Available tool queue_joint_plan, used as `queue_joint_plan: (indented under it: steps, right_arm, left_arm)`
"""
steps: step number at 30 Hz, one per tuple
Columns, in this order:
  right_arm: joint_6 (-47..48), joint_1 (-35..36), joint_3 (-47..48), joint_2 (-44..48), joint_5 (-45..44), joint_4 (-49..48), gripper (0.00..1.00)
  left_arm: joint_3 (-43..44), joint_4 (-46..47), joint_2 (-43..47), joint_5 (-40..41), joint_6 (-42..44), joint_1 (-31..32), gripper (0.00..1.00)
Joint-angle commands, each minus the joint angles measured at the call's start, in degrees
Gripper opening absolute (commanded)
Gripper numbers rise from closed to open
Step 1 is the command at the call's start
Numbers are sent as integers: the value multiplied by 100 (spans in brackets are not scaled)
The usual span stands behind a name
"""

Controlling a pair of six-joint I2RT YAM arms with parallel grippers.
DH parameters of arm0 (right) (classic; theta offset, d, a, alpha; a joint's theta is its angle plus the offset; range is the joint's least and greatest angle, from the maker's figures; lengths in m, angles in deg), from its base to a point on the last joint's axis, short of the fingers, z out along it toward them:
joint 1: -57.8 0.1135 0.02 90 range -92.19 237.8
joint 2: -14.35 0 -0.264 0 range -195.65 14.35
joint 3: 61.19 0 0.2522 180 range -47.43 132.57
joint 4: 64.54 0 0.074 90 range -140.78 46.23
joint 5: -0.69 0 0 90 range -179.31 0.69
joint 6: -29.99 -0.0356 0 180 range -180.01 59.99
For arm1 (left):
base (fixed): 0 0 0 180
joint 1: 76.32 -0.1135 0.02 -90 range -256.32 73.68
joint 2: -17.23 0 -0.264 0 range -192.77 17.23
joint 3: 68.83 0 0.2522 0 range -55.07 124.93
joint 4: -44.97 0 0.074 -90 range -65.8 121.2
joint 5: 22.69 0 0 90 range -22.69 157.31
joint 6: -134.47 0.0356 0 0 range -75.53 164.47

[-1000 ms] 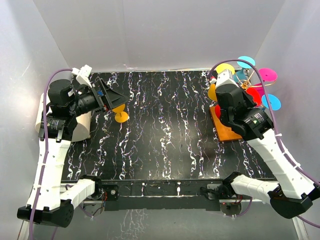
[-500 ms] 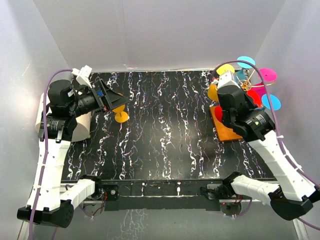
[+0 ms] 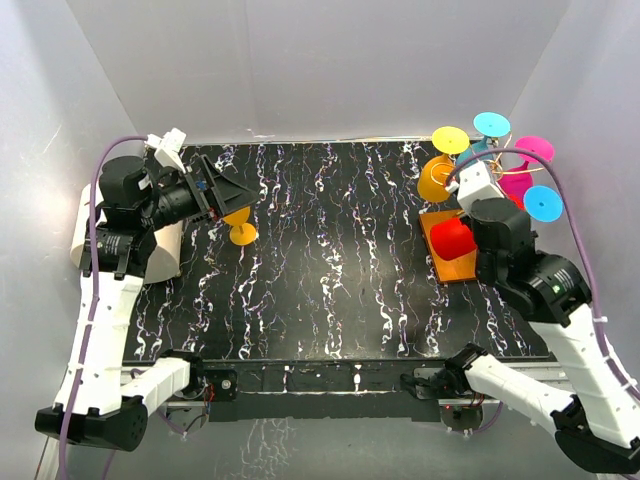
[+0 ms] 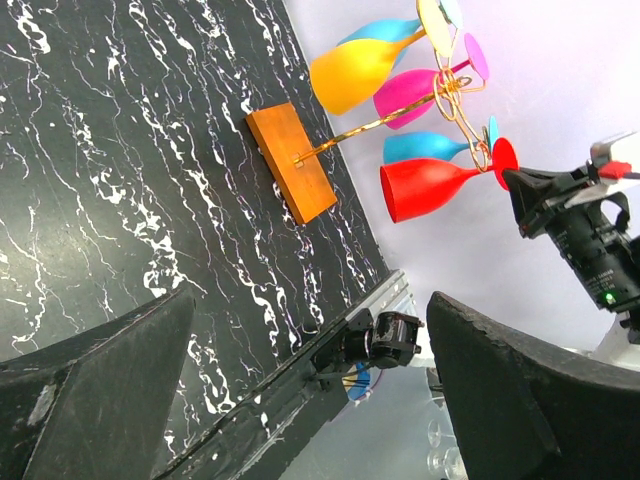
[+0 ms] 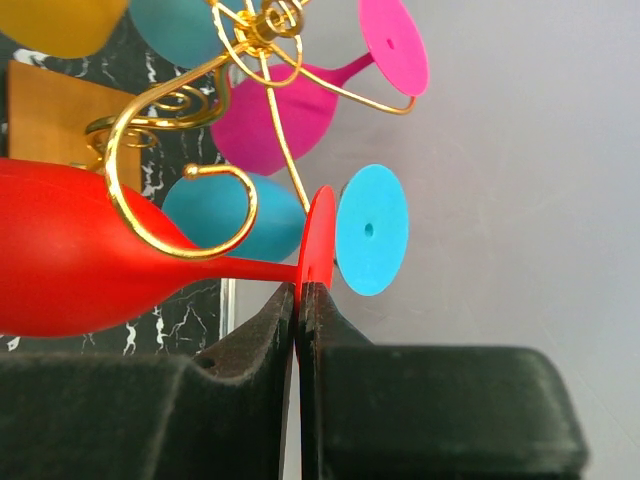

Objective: Take the wine glass off the wine glass rack

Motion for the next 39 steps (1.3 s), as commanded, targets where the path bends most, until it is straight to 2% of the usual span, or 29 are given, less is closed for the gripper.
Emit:
queue_joint_plan:
  steps: [1,13,15,18,23,27,32,39]
  right_arm:
    - [339,107,56,442,884,-185,0]
    - [478,369,395,895,4197,-299,0]
    - [212,369,442,899,4665,-469,0]
    - [-732,369,415,847,5169,-1185,0]
    - [-3064,369,407,456,5172,-2319,0]
    - [-4472,370,664,-115,5069,-2582,0]
    - [-4912,369,697,-502,5286,-2889,0]
    - [-5083,364,272,-549,5391,-3509,0]
  left_arm:
    - [-10,15,-5,-3,-11,27,99]
    - [-840,1059,201,-376,-829,35,99]
    - [-971,1297,227,-417,-964,71,99]
    - [-1161,1735,244,-433,-1233,225,99]
    - [-1647,3038,358,-325,-2040,832,99]
    - [-1978,3965,562,-106,-2493,1256,95]
    - [-2066,4095,832,179,-2496,1396,83]
    - [-1880,3554,949,477,-2141,1398,79]
